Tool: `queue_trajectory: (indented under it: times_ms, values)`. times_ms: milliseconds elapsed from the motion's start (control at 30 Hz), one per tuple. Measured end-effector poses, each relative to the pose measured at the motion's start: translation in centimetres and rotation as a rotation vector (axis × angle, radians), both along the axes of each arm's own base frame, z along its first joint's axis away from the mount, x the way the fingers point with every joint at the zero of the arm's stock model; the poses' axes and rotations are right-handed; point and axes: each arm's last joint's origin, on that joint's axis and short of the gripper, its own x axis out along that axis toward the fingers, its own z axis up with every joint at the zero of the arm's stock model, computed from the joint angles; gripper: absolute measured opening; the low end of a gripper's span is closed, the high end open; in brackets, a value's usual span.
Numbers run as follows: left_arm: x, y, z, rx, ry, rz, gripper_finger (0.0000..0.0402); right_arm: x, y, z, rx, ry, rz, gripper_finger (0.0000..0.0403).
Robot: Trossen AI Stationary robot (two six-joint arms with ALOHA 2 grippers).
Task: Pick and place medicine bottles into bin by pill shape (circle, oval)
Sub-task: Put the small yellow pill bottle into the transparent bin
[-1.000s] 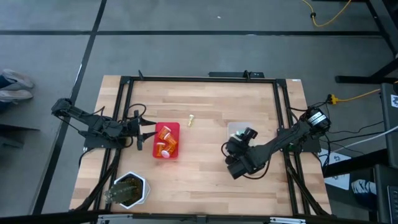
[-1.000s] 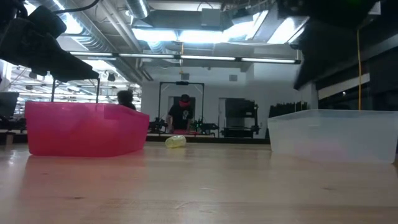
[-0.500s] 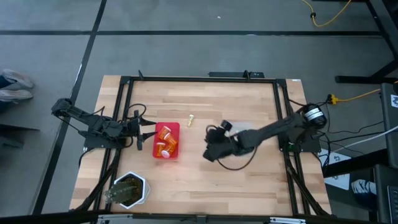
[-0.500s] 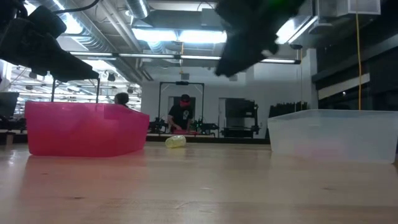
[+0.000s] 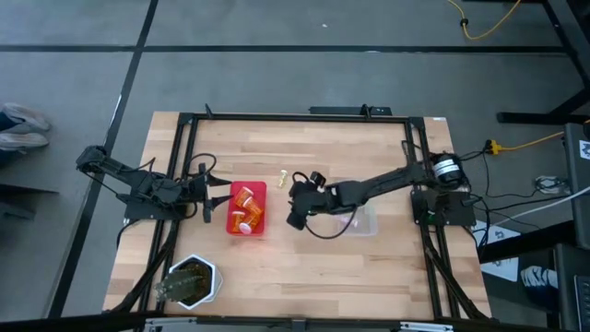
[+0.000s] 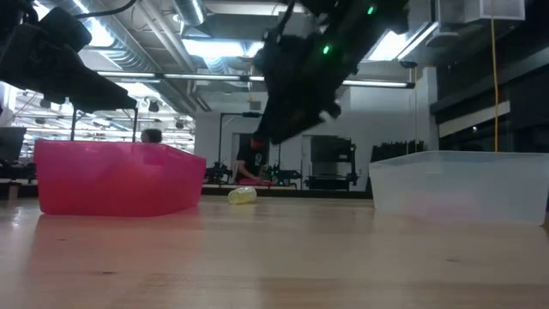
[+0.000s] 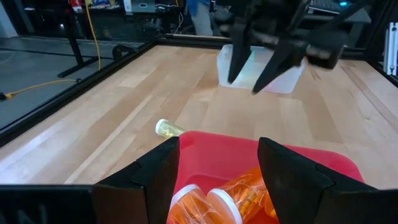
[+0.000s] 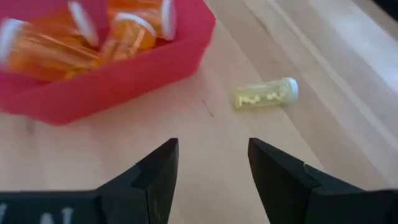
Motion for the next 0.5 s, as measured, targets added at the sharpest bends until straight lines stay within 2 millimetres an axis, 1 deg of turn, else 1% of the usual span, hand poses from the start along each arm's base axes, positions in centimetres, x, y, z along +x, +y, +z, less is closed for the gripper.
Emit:
queue_trajectory:
  times_ms: [100, 200, 300, 400, 500]
  values:
    - [0.0, 0.0, 0.0, -0.001, -0.003, 0.001, 0.0212, 0.5, -0.8, -1.5, -0.002, 0.025, -0.022, 0.0197]
    - [0.0, 0.0, 0.0, -0.001, -0.004, 0.001, 0.0212, 1.0, -1.4, -2.4, -0.001, 0.021, -0.037, 0.0197]
    - [0.0, 0.0, 0.0, -0.001, -0.003, 0.001, 0.0212, 1.4, -1.9, -2.8, 0.001, 0.006, -0.05, 0.0197]
    - [0.0, 0.0, 0.0, -0.001, -0.004, 0.001, 0.0212, 1.5, -2.4, -2.7, 0.007, -0.008, -0.057, 0.0197]
    - [0.0, 0.0, 0.0, -0.001, -0.003, 0.001, 0.0212, 1.7, -3.0, -2.6, 0.027, -0.011, -0.006, 0.0197]
